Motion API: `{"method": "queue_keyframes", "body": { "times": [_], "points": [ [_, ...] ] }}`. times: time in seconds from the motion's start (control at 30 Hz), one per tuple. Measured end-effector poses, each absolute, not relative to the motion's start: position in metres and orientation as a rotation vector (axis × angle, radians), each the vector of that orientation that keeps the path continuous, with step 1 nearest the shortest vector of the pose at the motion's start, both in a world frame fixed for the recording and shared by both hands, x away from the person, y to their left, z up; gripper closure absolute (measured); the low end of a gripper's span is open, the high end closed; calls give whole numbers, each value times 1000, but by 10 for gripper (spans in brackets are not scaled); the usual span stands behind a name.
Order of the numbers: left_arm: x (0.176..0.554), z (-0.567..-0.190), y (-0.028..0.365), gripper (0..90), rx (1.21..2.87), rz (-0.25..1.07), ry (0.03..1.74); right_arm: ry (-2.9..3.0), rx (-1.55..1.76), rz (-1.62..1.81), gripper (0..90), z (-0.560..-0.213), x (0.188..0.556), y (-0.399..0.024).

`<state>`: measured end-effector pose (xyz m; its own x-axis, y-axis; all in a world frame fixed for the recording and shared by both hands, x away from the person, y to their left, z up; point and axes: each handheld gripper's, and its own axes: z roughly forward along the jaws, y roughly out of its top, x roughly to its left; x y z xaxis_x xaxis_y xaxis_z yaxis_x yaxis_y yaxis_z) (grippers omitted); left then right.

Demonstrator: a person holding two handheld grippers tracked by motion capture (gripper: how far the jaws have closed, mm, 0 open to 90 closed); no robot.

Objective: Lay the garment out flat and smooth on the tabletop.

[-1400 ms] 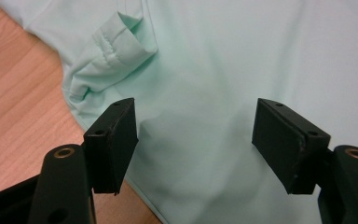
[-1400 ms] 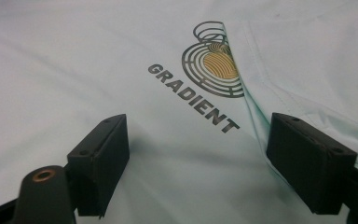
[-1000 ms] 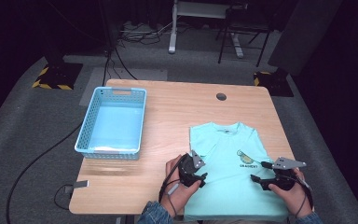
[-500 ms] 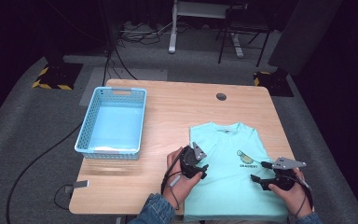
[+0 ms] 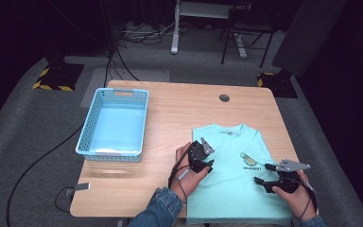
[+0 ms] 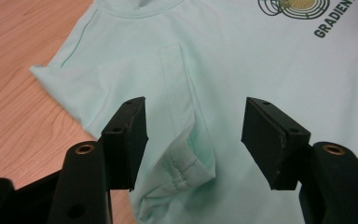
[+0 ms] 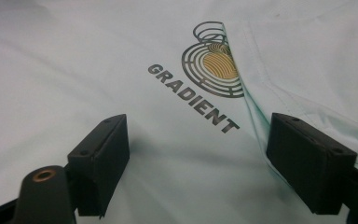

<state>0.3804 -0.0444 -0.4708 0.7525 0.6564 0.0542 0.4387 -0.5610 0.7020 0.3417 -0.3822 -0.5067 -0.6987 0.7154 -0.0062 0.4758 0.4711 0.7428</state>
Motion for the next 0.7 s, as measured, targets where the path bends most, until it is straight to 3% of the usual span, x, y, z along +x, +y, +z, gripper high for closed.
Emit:
{"method": "queue_keyframes", "body": {
  "times": [0.3, 0.57, 0.7],
  "points": [
    [392, -480, -60, 388, 2283, 391, 815, 2407, 1010, 1069, 210, -507, 342, -382],
    [410, -488, -71, 428, 2301, 381, 834, 2406, 1010, 1070, 210, -507, 342, -382],
    [416, -492, -73, 537, 2305, 351, 846, 2407, 1010, 1071, 211, -507, 342, -383]
  ]
}}
